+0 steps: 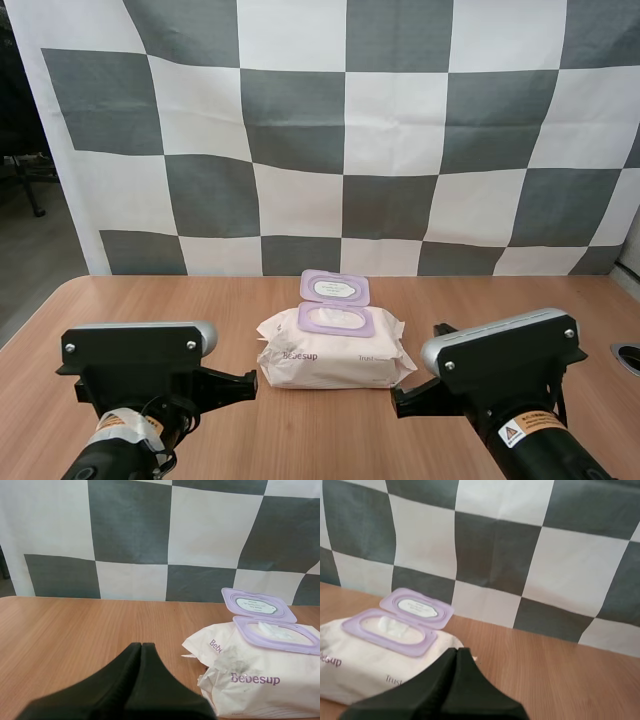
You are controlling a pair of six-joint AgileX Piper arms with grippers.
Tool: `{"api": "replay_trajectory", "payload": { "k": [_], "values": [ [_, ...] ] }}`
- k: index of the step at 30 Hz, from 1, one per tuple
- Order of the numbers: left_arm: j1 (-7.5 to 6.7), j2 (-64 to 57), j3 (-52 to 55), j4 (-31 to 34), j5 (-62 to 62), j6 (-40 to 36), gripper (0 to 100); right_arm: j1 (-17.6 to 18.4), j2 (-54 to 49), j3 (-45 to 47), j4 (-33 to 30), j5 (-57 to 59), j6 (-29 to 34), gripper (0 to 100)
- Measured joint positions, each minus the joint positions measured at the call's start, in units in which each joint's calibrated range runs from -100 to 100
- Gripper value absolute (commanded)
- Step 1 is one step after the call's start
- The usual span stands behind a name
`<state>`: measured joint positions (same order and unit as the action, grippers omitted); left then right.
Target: Open the wet wipes lid
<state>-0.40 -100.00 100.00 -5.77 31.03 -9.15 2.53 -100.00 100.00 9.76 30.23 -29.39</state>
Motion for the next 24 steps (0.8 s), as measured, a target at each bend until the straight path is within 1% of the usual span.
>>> {"api": "replay_trajectory", "payload": {
  "k": [3, 6, 10, 24],
  "values": [
    [0.0, 0.0, 0.0, 0.0, -0.2, 0.0, 0, 0.0, 0.0, 0.0, -2.5, 1.2, 4.3, 0],
    [0.0, 0.0, 0.0, 0.0, -0.2, 0.0, 0, 0.0, 0.0, 0.0, -2.0, 1.2, 6.7, 0],
    [0.0, 0.0, 0.0, 0.0, -0.2, 0.0, 0, 0.0, 0.0, 0.0, 0.9, 1.2, 7.1, 0],
    [0.0, 0.0, 0.0, 0.0, -0.2, 0.0, 0, 0.0, 0.0, 0.0, 1.0, 1.4, 7.1, 0]
  ]
}}
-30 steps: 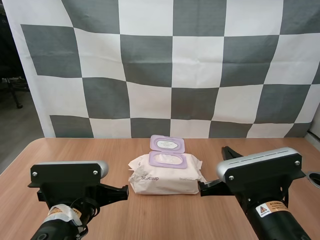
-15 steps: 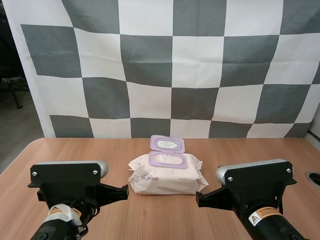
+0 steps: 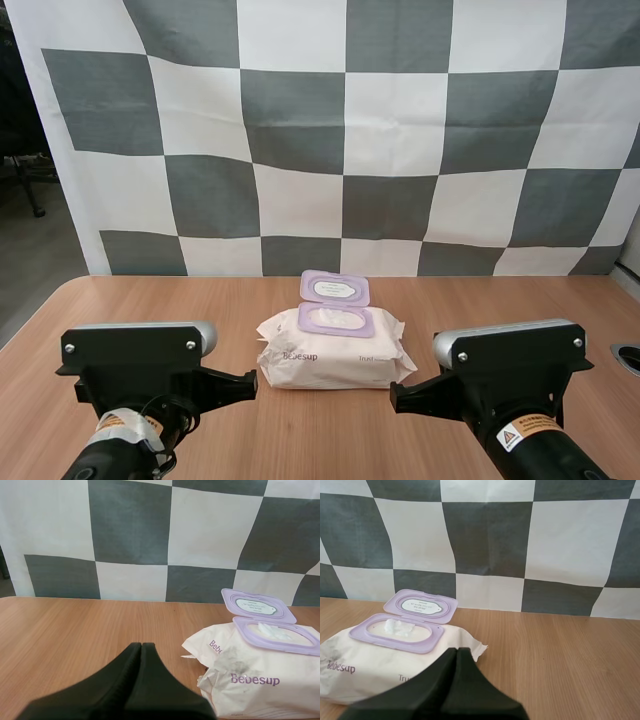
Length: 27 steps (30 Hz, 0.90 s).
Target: Open the wet wipes lid
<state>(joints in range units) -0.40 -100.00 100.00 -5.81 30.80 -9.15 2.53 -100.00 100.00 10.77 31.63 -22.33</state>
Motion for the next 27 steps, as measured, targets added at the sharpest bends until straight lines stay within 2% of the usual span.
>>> {"api": "replay_trajectory", "payload": {
  "k": [8, 15, 27],
  "values": [
    [0.0, 0.0, 0.0, 0.9, 0.0, 0.2, 0, 0.0, 0.0, 0.0, 0.0, 0.0, 0.0, 0],
    [0.0, 0.0, 0.0, 0.9, -0.1, 4.4, 0, 0.0, 0.0, 0.0, 0.0, 0.0, 0.0, 0],
    [0.0, 0.0, 0.0, 0.9, -0.1, 4.6, 0, 0.0, 0.0, 0.0, 0.0, 0.0, 0.0, 0]
  ]
}}
